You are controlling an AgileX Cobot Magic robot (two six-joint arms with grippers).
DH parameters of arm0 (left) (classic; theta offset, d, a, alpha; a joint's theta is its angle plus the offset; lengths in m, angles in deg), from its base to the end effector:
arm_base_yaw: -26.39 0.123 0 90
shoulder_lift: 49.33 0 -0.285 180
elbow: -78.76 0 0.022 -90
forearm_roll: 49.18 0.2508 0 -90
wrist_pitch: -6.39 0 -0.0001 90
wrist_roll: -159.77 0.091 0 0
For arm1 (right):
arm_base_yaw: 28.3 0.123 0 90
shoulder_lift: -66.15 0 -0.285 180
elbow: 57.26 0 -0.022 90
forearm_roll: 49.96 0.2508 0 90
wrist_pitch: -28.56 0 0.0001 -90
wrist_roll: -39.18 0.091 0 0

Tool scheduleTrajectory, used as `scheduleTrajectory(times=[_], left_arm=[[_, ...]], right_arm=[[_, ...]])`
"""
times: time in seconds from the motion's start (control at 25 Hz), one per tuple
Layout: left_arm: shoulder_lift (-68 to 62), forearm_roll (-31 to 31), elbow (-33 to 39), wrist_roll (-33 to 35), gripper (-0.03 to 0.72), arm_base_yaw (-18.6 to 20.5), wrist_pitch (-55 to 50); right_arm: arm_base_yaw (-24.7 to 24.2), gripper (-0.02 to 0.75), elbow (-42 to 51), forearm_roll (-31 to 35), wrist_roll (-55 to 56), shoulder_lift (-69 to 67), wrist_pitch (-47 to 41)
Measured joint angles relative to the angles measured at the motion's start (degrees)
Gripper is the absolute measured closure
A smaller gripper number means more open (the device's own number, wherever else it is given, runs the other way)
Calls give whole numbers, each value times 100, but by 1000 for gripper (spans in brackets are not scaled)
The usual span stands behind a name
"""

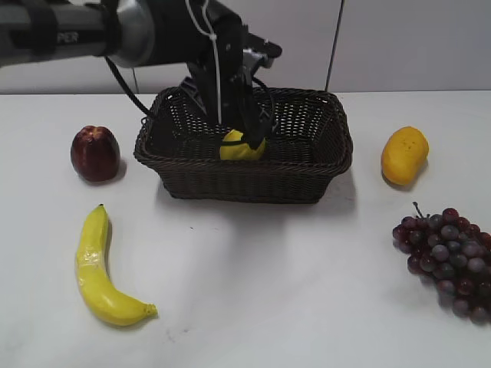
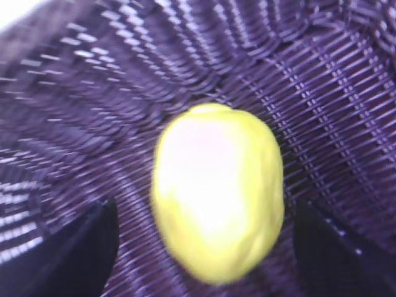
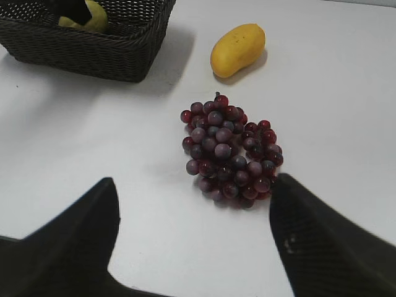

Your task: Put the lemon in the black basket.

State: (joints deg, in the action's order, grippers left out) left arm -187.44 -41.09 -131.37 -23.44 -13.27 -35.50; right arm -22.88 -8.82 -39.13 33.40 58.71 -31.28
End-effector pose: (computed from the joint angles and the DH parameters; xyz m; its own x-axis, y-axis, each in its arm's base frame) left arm 0.3929 -0.3146 0.1786 -0.6335 0.5891 -0.5016 0.6308 0.7687 0.1059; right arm -0.0075 0.0141 0.2804 -0.4238 -0.0452 -0.9046 -0.2416 0.9682 0.0648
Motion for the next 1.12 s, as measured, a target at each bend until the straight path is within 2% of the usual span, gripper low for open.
scheduleTrajectory(times=[0.2, 0.32, 0.56, 0.72, 0.96, 1.12], left_arm=[[705, 33, -157, 0, 65, 111, -705], [1061, 33, -274, 0, 96, 344, -1298], [1346, 22, -380, 0, 104, 1198, -2494], [1351, 23, -380, 0, 105, 1874, -2722], [1375, -809, -366, 126, 106, 2608, -2748], [1597, -1218, 39, 236, 106, 2848, -2742]], right_arm=[[0, 167, 0, 0, 0, 0, 0], [0, 167, 0, 0, 0, 0, 0], [0, 167, 0, 0, 0, 0, 0], [0, 167, 0, 0, 0, 0, 0], [0, 167, 0, 0, 0, 0, 0], [0, 167, 0, 0, 0, 0, 0]])
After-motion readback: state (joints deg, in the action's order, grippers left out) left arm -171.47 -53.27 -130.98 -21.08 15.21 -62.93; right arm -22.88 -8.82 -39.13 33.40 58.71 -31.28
